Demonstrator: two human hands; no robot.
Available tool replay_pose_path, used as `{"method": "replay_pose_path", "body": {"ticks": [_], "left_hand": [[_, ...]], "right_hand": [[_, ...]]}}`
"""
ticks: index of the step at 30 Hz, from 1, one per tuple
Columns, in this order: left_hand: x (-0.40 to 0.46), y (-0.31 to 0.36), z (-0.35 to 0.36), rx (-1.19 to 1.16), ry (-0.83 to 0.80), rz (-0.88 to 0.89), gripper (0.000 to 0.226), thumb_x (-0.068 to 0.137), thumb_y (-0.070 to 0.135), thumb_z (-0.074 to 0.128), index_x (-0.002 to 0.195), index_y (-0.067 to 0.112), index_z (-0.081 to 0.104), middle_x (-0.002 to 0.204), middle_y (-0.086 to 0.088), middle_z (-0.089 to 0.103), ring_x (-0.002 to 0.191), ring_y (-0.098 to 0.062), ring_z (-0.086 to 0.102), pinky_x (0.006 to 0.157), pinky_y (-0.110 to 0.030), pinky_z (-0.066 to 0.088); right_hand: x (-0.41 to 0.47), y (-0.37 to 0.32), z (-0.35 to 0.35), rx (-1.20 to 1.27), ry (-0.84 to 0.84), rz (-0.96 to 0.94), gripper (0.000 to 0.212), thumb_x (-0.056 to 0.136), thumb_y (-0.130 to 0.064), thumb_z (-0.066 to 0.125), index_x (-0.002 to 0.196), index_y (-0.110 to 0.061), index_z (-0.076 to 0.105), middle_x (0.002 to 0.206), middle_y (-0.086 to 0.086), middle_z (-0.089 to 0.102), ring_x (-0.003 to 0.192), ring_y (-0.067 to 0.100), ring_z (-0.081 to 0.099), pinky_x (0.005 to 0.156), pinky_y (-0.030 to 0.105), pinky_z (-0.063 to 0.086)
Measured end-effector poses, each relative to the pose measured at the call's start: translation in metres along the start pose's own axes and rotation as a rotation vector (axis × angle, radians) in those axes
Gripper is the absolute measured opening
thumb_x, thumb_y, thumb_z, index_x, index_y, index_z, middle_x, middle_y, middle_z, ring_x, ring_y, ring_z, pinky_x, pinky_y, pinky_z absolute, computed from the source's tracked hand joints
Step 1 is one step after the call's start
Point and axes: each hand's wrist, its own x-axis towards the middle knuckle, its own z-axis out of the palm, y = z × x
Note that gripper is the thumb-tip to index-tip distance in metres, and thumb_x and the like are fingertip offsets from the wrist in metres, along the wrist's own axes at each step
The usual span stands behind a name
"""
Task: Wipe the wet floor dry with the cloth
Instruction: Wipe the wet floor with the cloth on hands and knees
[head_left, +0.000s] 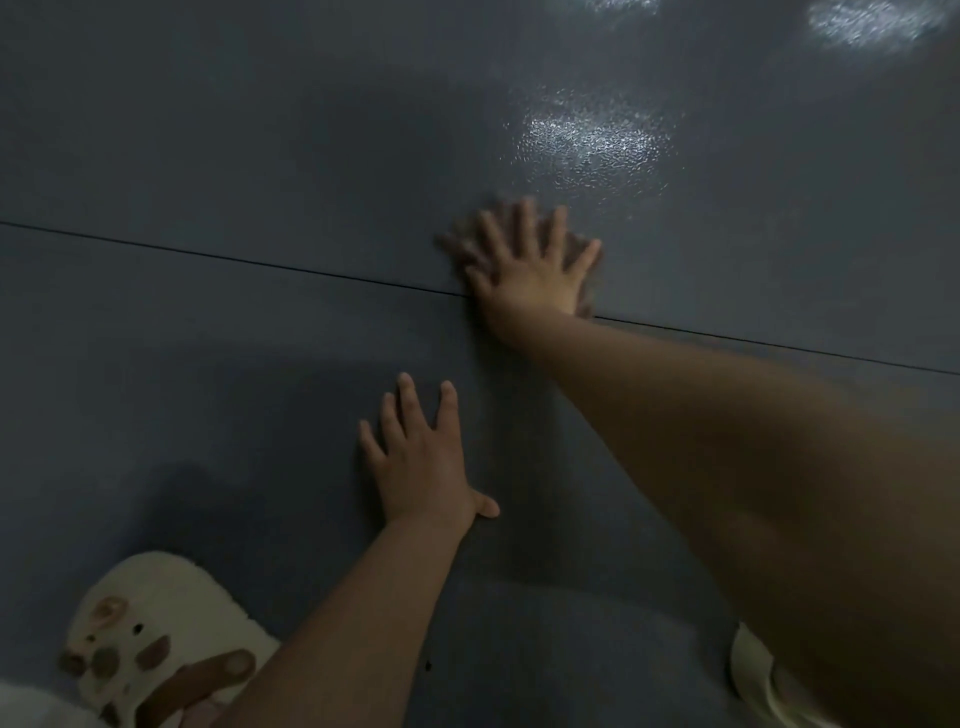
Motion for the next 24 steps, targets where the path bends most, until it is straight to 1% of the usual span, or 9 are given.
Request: {"method": "replay_pose_path", "body": {"ticks": [3, 4, 5, 7, 10, 14, 18, 21, 24], "left_hand": [[0.0, 0.0, 0.0, 0.001, 0.008, -0.003, 0.13, 0.057, 0.061, 0.079, 0.149, 0.028, -0.008, 0.156, -0.013, -0.019, 0.145, -0.032, -0.008, 0.115, -0.051, 0.0], [0.0, 0.0, 0.0, 0.003, 0.012, -0.003, 0.129, 0.057, 0.061, 0.079, 0.149, 0.028, -0.007, 0.156, -0.013, -0.018, 0.145, -0.032, -0.008, 0.115, -0.052, 0.0], [0.0, 0.0, 0.0, 0.004, 0.015, -0.004, 0.129, 0.057, 0.06, 0.079, 0.149, 0.029, -0.006, 0.156, -0.013, -0.018, 0.145, -0.032, -0.007, 0.115, -0.052, 0.001], [0.0, 0.0, 0.0, -0.002, 0.011, -0.009, 0.13, 0.057, 0.061, 0.079, 0.149, 0.031, -0.008, 0.155, -0.012, -0.019, 0.145, -0.032, -0.008, 0.115, -0.052, 0.001], [0.0, -0.001, -0.001, -0.001, 0.004, -0.011, 0.132, 0.056, 0.063, 0.078, 0.149, 0.03, -0.011, 0.155, -0.011, -0.021, 0.145, -0.031, -0.008, 0.114, -0.053, 0.0], [-0.001, -0.001, 0.001, 0.003, 0.013, -0.013, 0.133, 0.056, 0.064, 0.078, 0.149, 0.029, -0.011, 0.155, -0.013, -0.02, 0.145, -0.032, -0.008, 0.114, -0.054, -0.001], [-0.002, 0.002, 0.0, -0.012, 0.017, -0.021, 0.133, 0.055, 0.062, 0.079, 0.149, 0.031, -0.009, 0.156, -0.012, -0.019, 0.145, -0.031, -0.007, 0.114, -0.053, -0.001], [-0.001, 0.003, 0.001, -0.014, 0.019, -0.03, 0.133, 0.055, 0.061, 0.08, 0.149, 0.031, -0.008, 0.156, -0.011, -0.018, 0.145, -0.031, -0.007, 0.114, -0.053, -0.001], [-0.001, 0.005, 0.0, -0.024, 0.016, -0.043, 0.133, 0.054, 0.058, 0.082, 0.149, 0.032, -0.006, 0.156, -0.011, -0.017, 0.145, -0.03, -0.007, 0.114, -0.053, -0.001]], "right_hand": [[-0.02, -0.036, 0.014, -0.11, -0.059, -0.353, 0.06, 0.096, -0.059, 0.022, 0.149, -0.04, 0.003, 0.159, 0.001, -0.013, 0.143, 0.034, -0.017, 0.103, 0.068, -0.013], [-0.025, -0.04, 0.019, -0.149, -0.078, -0.437, 0.06, 0.096, -0.059, 0.02, 0.149, -0.04, 0.002, 0.159, 0.002, -0.013, 0.143, 0.034, -0.018, 0.104, 0.068, -0.013], [-0.027, -0.04, 0.021, -0.176, -0.085, -0.488, 0.059, 0.096, -0.059, 0.019, 0.149, -0.04, 0.001, 0.159, 0.002, -0.014, 0.143, 0.032, -0.018, 0.105, 0.067, -0.013], [-0.023, -0.028, 0.018, -0.195, -0.062, -0.505, 0.057, 0.097, -0.057, 0.021, 0.149, -0.041, 0.003, 0.159, 0.001, -0.011, 0.145, 0.029, -0.015, 0.108, 0.064, -0.01], [-0.013, 0.005, 0.007, -0.164, -0.005, -0.348, 0.057, 0.097, -0.053, 0.029, 0.149, -0.042, 0.008, 0.16, 0.0, -0.004, 0.146, 0.025, -0.007, 0.111, 0.059, -0.003], [-0.013, 0.077, -0.007, -0.048, 0.038, 0.004, 0.055, 0.097, -0.053, 0.027, 0.148, -0.044, 0.009, 0.16, -0.003, -0.005, 0.147, 0.021, -0.007, 0.112, 0.057, -0.003], [-0.042, 0.146, -0.007, 0.054, 0.127, 0.369, 0.055, 0.096, -0.051, 0.029, 0.149, -0.043, 0.013, 0.16, -0.003, -0.001, 0.147, 0.021, -0.004, 0.114, 0.057, -0.004], [-0.063, 0.145, 0.001, 0.139, 0.161, 0.552, 0.057, 0.096, -0.049, 0.031, 0.149, -0.041, 0.014, 0.16, 0.0, -0.001, 0.147, 0.023, -0.005, 0.112, 0.06, -0.005], [-0.077, 0.101, 0.011, 0.171, 0.137, 0.568, 0.057, 0.096, -0.05, 0.03, 0.149, -0.042, 0.009, 0.16, 0.001, -0.006, 0.146, 0.025, -0.01, 0.11, 0.063, -0.007]]}}
